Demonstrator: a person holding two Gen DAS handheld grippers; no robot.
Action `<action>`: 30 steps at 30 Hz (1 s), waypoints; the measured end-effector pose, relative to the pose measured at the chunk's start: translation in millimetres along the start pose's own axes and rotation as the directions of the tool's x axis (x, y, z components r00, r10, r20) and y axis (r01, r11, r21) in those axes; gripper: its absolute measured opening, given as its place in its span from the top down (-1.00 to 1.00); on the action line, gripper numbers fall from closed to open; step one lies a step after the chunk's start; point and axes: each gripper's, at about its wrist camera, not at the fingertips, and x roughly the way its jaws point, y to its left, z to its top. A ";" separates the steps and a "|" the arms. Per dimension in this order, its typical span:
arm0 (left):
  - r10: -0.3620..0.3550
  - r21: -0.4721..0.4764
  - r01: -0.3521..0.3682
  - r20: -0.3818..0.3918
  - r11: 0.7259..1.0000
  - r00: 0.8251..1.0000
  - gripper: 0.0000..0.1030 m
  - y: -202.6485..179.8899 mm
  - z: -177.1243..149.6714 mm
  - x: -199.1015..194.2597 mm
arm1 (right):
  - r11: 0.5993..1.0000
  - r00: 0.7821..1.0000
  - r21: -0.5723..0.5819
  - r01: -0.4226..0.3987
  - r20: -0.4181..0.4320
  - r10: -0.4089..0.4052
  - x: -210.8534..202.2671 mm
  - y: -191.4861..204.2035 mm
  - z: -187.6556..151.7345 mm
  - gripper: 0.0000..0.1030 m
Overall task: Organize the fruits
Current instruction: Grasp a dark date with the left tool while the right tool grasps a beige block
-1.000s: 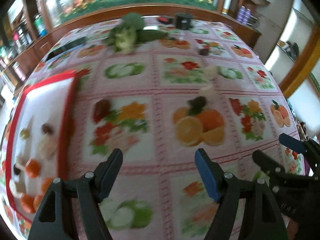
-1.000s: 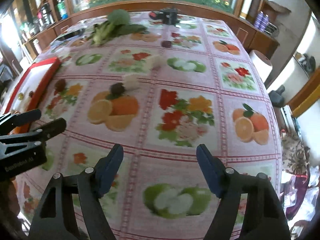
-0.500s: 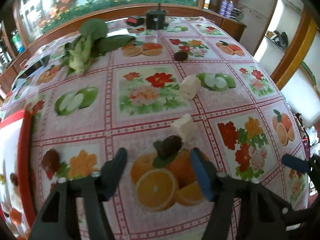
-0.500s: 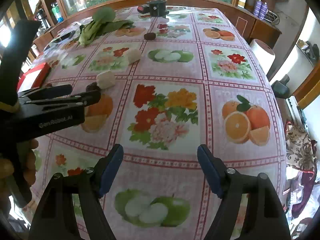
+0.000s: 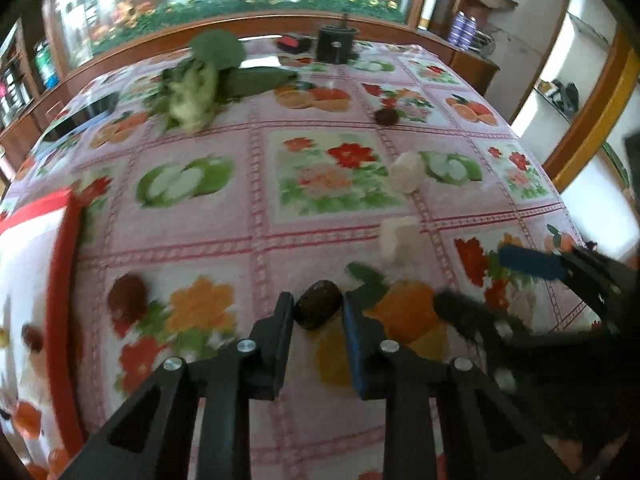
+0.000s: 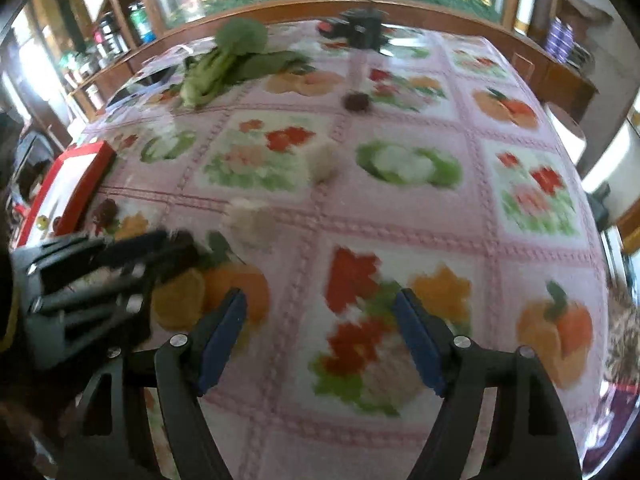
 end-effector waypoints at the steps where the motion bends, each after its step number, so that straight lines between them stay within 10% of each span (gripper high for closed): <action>1: 0.000 -0.009 0.000 0.000 1.000 1.000 0.47 4.9 -3.0 -2.9 | 1.000 1.000 -0.009 0.000 0.001 0.000 3.7 3.9 3.3 -0.48; 14: -0.040 -0.060 0.039 -0.018 0.997 0.999 0.47 27.9 -26.1 -13.9 | 0.995 0.999 -0.090 0.041 0.022 -0.039 28.3 30.8 23.5 -0.40; 18: -0.040 -0.057 0.039 -0.006 0.998 0.999 0.46 27.4 -28.4 -14.3 | 0.996 0.998 -0.072 0.048 0.033 -0.046 23.2 27.9 24.0 0.53; 30: -0.060 -0.089 0.060 0.002 0.994 0.998 0.46 34.4 -36.5 -19.5 | 1.000 0.999 -0.019 -0.016 0.049 0.017 -0.8 14.6 6.9 0.53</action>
